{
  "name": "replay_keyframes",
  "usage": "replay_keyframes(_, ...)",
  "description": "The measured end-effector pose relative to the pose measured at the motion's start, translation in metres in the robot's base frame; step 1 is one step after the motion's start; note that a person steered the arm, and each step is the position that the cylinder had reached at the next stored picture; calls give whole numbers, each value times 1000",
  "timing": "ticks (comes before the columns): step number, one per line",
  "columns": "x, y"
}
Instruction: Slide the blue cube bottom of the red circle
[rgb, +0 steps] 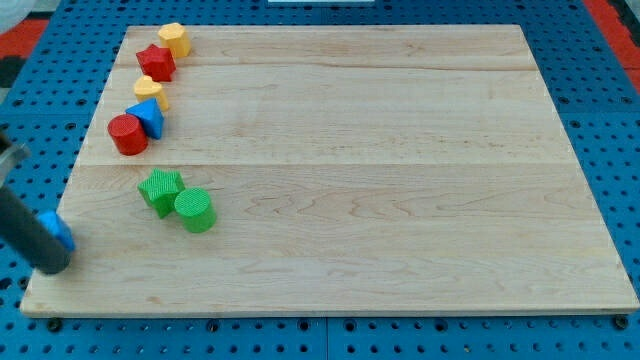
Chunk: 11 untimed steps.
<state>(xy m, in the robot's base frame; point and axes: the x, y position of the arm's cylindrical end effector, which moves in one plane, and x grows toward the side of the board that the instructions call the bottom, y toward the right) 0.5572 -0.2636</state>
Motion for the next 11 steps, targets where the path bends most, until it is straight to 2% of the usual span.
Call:
replay_keyframes(1,18,14)
replay_keyframes(2,53,-34)
replay_keyframes(4,-26,-27)
replay_keyframes(5,-52,-40)
replay_keyframes(7,-104,15)
replay_keyframes(8,-118,14)
replay_keyframes(9,-138,-11)
replay_keyframes(10,-167,27)
replay_keyframes(11,-175,66)
